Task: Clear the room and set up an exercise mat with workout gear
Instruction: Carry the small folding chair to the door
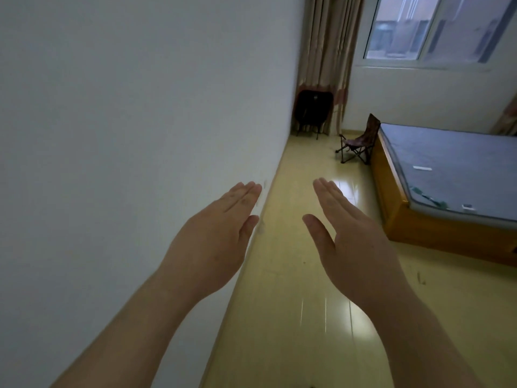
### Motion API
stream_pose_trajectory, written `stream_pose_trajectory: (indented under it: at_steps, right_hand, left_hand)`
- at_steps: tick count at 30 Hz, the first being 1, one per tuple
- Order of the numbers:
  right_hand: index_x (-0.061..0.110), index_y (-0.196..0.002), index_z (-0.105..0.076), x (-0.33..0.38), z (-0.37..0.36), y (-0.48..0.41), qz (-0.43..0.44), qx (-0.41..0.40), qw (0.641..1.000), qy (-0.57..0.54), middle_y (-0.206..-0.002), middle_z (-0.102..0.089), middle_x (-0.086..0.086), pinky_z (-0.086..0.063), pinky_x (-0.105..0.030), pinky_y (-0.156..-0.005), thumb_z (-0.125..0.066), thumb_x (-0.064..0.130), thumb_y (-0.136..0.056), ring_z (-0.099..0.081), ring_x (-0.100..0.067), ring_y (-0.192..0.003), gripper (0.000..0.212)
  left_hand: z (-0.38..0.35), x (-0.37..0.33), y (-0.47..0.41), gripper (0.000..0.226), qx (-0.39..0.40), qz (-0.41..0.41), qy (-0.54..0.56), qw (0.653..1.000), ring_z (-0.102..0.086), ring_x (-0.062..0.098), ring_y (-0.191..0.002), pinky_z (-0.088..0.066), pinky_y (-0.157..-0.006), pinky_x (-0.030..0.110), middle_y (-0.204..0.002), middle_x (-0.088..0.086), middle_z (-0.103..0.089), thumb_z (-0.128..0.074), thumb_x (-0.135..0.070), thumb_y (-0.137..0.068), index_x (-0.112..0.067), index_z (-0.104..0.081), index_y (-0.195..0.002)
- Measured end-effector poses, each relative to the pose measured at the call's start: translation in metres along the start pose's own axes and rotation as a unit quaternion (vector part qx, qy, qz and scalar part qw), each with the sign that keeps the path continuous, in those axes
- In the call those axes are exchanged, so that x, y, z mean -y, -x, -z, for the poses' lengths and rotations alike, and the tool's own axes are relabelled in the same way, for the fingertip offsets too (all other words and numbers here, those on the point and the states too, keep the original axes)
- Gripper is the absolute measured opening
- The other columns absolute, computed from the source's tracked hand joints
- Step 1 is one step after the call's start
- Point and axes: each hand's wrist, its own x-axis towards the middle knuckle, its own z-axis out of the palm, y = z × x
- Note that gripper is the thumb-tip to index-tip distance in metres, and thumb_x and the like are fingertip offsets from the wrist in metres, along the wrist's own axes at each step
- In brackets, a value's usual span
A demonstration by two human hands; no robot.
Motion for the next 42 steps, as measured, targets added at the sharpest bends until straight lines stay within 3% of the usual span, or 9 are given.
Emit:
stream_pose_trajectory:
  at_steps: [8,12,16,24,29,37,42]
  right_hand:
    - [0.020,-0.155,-0.032,-0.143,-0.033,-0.148,-0.010,-0.004,0.999,-0.045,-0.158,-0.034,0.006,-0.020,-0.023,-0.114,-0.044,0.038,-0.105,-0.026,-0.006,-0.147,0.055]
    - [0.016,-0.154,-0.038,-0.200,-0.054,-0.216,0.001,-0.010,0.999,-0.040,-0.156,-0.041,0.001,-0.023,-0.022,-0.113,-0.047,0.036,-0.105,-0.033,-0.009,-0.145,0.054]
    - [0.018,-0.154,-0.036,-0.260,-0.090,-0.283,-0.004,0.010,0.999,-0.031,-0.156,-0.039,0.005,-0.012,-0.009,-0.109,-0.046,0.038,-0.105,-0.027,-0.003,-0.144,0.054]
    - [0.021,-0.155,-0.034,-0.382,-0.169,-0.441,-0.011,0.014,1.000,-0.010,-0.157,-0.036,0.007,-0.026,-0.024,-0.112,-0.045,0.038,-0.105,-0.026,-0.002,-0.143,0.054]
    - [0.022,-0.154,-0.034,-0.460,-0.208,-0.557,-0.036,0.027,0.999,0.011,-0.156,-0.038,0.007,-0.035,-0.029,-0.112,-0.045,0.040,-0.103,-0.035,-0.006,-0.142,0.055]
    - [0.024,-0.154,-0.033,-0.592,-0.270,-0.699,-0.095,0.019,0.995,0.022,-0.155,-0.038,0.008,-0.030,-0.025,-0.110,-0.044,0.042,-0.102,-0.029,-0.001,-0.140,0.057]
    - [0.023,-0.154,-0.033,-0.704,-0.322,-0.801,-0.109,0.012,0.994,0.007,-0.156,-0.040,0.006,-0.038,-0.035,-0.114,-0.041,0.044,-0.101,-0.038,-0.010,-0.143,0.057]
  left_hand:
    - [-0.083,0.000,-0.178,0.051,0.001,0.006,-0.012,1.000,-0.012,-0.010,-0.136,-0.004,-0.109,0.009,-0.157,-0.014,-0.029,-0.040,-0.030,-0.106,-0.025,-0.030,-0.155]
    - [-0.119,0.005,-0.255,0.051,0.002,0.016,-0.006,1.000,-0.017,-0.008,-0.138,-0.016,-0.113,0.016,-0.157,-0.012,-0.031,-0.038,-0.031,-0.105,-0.024,-0.030,-0.155]
    - [-0.173,0.023,-0.333,0.051,0.018,0.022,0.009,1.000,-0.013,-0.011,-0.137,-0.011,-0.112,0.013,-0.156,-0.019,-0.026,-0.036,-0.033,-0.105,-0.028,-0.028,-0.155]
    - [-0.290,0.085,-0.509,0.048,-0.006,0.010,0.033,0.999,-0.020,-0.009,-0.137,-0.012,-0.112,0.015,-0.156,-0.012,-0.035,-0.036,-0.032,-0.107,-0.023,-0.035,-0.154]
    - [-0.356,0.119,-0.652,0.050,0.019,-0.013,0.054,0.998,-0.016,-0.009,-0.139,-0.009,-0.111,0.012,-0.157,-0.015,-0.028,-0.034,-0.034,-0.107,-0.028,-0.026,-0.155]
    - [-0.460,0.149,-0.859,0.048,0.068,-0.062,0.083,0.992,-0.035,0.005,-0.142,-0.023,-0.114,0.020,-0.155,-0.006,-0.040,-0.040,-0.029,-0.106,-0.021,-0.035,-0.153]
    - [-0.546,0.167,-0.993,0.047,0.069,-0.069,0.063,0.993,-0.037,0.006,-0.142,-0.021,-0.113,0.017,-0.155,-0.006,-0.041,-0.038,-0.029,-0.107,-0.020,-0.038,-0.153]
